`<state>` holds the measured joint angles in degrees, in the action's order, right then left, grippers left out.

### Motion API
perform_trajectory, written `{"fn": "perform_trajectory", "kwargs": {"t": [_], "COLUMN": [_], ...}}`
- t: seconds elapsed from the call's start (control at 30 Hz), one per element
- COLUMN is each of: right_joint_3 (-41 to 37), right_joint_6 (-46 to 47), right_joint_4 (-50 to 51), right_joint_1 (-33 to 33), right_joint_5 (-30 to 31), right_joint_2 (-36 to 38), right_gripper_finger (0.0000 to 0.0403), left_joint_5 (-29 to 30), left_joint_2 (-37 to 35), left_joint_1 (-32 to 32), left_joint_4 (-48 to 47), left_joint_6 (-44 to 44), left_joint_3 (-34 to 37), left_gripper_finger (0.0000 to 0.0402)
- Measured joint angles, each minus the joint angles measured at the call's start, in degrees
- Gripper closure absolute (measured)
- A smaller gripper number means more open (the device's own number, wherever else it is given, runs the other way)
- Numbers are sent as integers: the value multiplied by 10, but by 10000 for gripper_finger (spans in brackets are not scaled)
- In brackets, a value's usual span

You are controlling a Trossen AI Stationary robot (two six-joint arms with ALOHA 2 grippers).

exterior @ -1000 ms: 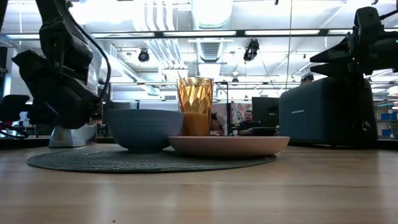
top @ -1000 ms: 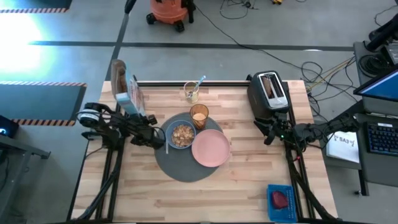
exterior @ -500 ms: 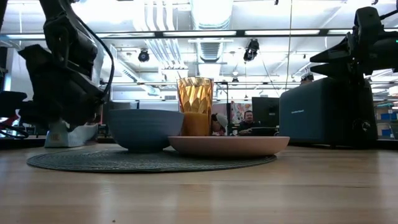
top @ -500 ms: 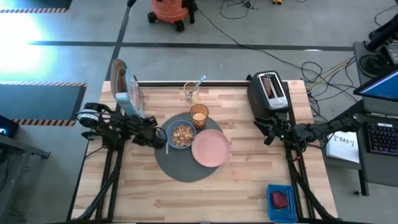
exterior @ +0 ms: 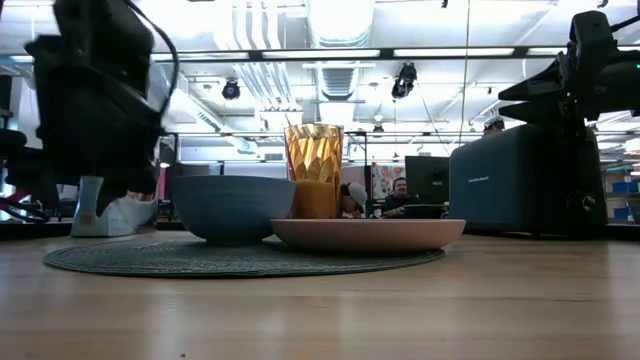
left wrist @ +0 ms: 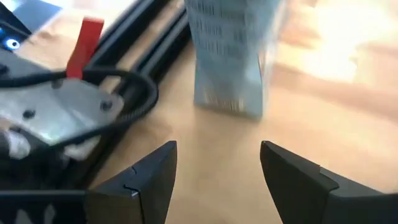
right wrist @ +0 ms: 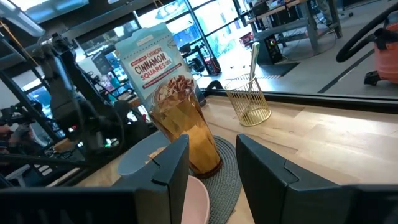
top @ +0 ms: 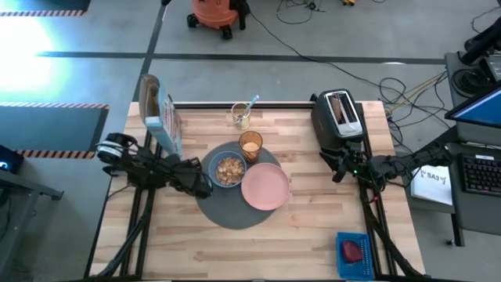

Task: Arrange a breakfast setting
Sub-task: Put the bread on the pink plate

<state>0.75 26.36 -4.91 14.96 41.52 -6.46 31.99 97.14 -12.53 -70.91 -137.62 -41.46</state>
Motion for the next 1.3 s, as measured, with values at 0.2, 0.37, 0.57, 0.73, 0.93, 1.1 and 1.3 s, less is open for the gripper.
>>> {"fn": "perform_trajectory", "kwargs": {"t": [0.2, 0.37, 0.57, 0.73, 0.93, 1.1, 1.3], "right_joint_3": [0, 0, 0, 0, 0, 0, 0], "right_joint_6": [0, 0, 0, 0, 0, 0, 0], "right_joint_4": [0, 0, 0, 0, 0, 1, 0], "right_joint_1": [0, 0, 0, 0, 0, 0, 0], "right_joint_5": [0, 0, 0, 0, 0, 0, 0], "right_joint_2": [0, 0, 0, 0, 0, 0, -1], "right_gripper_finger": [280, 280, 280, 280, 280, 280, 280], "left_joint_5": [-13, 11, 121, 203, 314, 325, 326], "left_joint_2": [0, 0, 1, 1, -21, -56, -153], "left_joint_1": [-102, -181, -213, -208, -201, -169, -127], "left_joint_4": [-7, -7, 15, 96, 202, 286, 505], "left_joint_6": [41, 132, 312, 539, 730, 834, 937], "left_joint_3": [-36, -97, -184, -251, -286, -249, -102], "left_gripper_finger": [188, 188, 188, 188, 188, 188, 188]}}
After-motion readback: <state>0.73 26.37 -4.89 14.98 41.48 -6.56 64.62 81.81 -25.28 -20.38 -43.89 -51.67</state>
